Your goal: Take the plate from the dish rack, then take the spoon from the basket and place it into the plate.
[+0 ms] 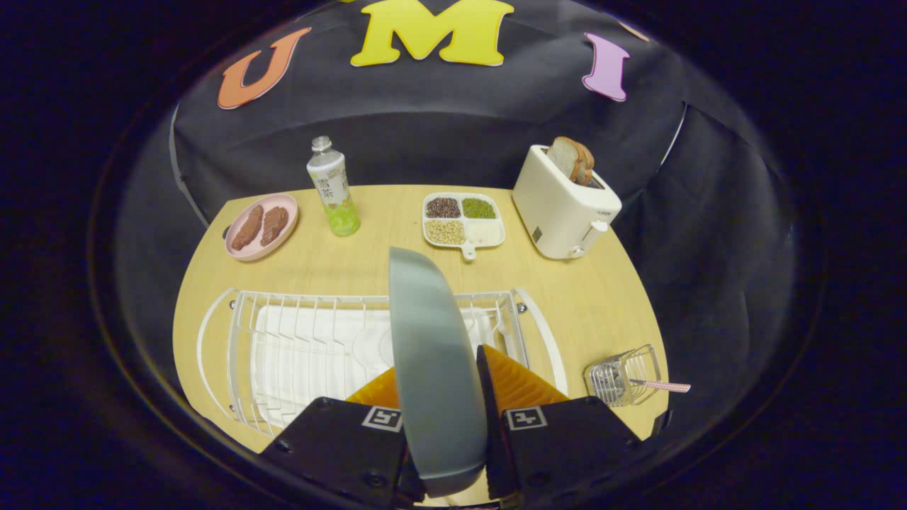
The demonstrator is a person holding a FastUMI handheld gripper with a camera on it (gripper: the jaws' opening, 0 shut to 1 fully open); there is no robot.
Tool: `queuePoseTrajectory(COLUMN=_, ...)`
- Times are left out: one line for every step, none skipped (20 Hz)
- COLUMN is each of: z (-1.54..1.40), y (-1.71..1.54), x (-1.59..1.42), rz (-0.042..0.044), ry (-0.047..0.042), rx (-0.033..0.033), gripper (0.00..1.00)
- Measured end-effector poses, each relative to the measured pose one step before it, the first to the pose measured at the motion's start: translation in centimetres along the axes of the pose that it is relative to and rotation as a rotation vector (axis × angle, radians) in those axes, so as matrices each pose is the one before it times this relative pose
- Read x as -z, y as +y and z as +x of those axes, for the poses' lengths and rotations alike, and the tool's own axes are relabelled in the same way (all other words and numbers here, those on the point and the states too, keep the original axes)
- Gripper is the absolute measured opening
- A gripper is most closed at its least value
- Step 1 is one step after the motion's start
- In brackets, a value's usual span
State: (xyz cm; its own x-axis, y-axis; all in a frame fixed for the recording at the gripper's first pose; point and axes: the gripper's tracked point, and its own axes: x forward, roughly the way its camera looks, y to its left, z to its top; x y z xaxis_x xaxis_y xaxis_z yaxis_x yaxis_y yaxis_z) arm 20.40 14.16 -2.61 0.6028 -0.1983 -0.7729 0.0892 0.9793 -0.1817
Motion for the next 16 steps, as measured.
queuePoseTrajectory(z=-0.941, y=-0.235, x=0.179, rz=-0.00085, ry=-0.01872, rx=-0.01724, gripper=0.37)
queuePoseTrajectory(z=-0.972, y=-0.111, x=0.372, rz=0.0004, ry=-0.01358, rx=-0.02506, gripper=0.37)
queuePoseTrajectory(z=-1.126, y=-0.013, x=0.601, rz=0.00138, ry=-0.00964, rx=-0.0385, gripper=0.37)
queuePoseTrajectory(z=-1.354, y=-0.141, x=0.941, rz=0.00319, ry=-0.01117, rx=-0.04306, gripper=0.37)
queuePoseTrajectory(z=-1.274, y=-0.288, x=1.043, rz=0.00442, ry=-0.01651, rx=-0.03911, gripper=0.37)
queuePoseTrajectory(z=-1.125, y=-0.341, x=1.144, rz=-0.00307, ry=-0.01432, rx=-0.0328, gripper=0.37)
queuePoseTrajectory(z=-0.826, y=-0.304, x=1.212, rz=0.00516, ry=-0.01327, rx=-0.0335, gripper=0.37)
queuePoseTrajectory(z=-0.781, y=-0.488, x=1.755, rz=0.00862, ry=-0.00464, rx=-0.03143, gripper=0.37)
queuePoseTrajectory(z=-0.62, y=-0.457, x=1.656, rz=0.0277, ry=-0.01283, rx=-0.02783, gripper=0.37)
queuePoseTrajectory(z=-0.5, y=-0.783, x=2.159, rz=0.01924, ry=0.00033, rx=-0.02656, gripper=0.37)
queuePoseTrajectory(z=-0.129, y=-0.507, x=1.821, rz=0.01754, ry=0.00263, rx=-0.02869, gripper=0.37)
queuePoseTrajectory(z=0.12, y=-0.532, x=1.967, rz=0.02242, ry=-0.00061, rx=-0.02758, gripper=0.37)
queuePoseTrajectory(z=0.305, y=-1.036, x=1.873, rz=0.01625, ry=0.01122, rx=-0.01052, gripper=0.37)
queuePoseTrajectory(z=0.458, y=-1.019, x=2.189, rz=0.03213, ry=0.0104, rx=-0.02334, gripper=0.37)
queuePoseTrajectory(z=0.664, y=-0.855, x=1.664, rz=0.03008, ry=0.0097, rx=-0.01927, gripper=0.37)
queuePoseTrajectory(z=0.548, y=-0.901, x=1.348, rz=0.03047, ry=0.01114, rx=-0.01483, gripper=0.37)
